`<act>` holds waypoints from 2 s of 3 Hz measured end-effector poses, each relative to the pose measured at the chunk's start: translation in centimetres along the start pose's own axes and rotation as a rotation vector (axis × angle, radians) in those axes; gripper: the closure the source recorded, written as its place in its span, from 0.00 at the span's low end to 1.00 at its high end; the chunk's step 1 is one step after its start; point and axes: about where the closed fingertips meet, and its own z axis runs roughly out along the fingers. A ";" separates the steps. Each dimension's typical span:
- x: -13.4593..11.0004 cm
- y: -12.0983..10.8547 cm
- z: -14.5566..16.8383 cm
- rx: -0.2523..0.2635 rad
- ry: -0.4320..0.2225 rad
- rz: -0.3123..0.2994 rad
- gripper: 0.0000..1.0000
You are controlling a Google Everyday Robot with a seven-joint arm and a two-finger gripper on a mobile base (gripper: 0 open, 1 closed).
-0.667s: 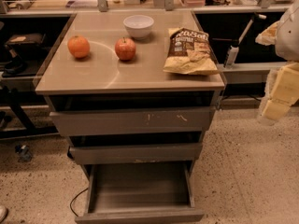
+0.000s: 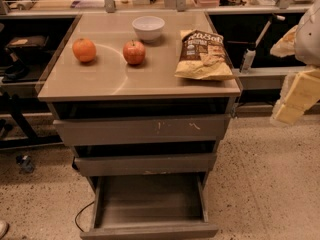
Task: Close bottom drawer
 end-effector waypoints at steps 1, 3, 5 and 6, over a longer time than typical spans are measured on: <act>0.0 0.0 0.0 0.000 0.000 0.000 0.42; 0.0 0.0 0.0 0.000 0.000 0.000 0.89; 0.0 0.0 0.0 0.001 0.000 0.000 1.00; 1.2 2.1 2.7 -0.038 0.025 0.025 1.00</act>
Offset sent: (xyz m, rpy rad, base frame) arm 0.0000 0.0000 0.0000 0.0000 0.0000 0.0000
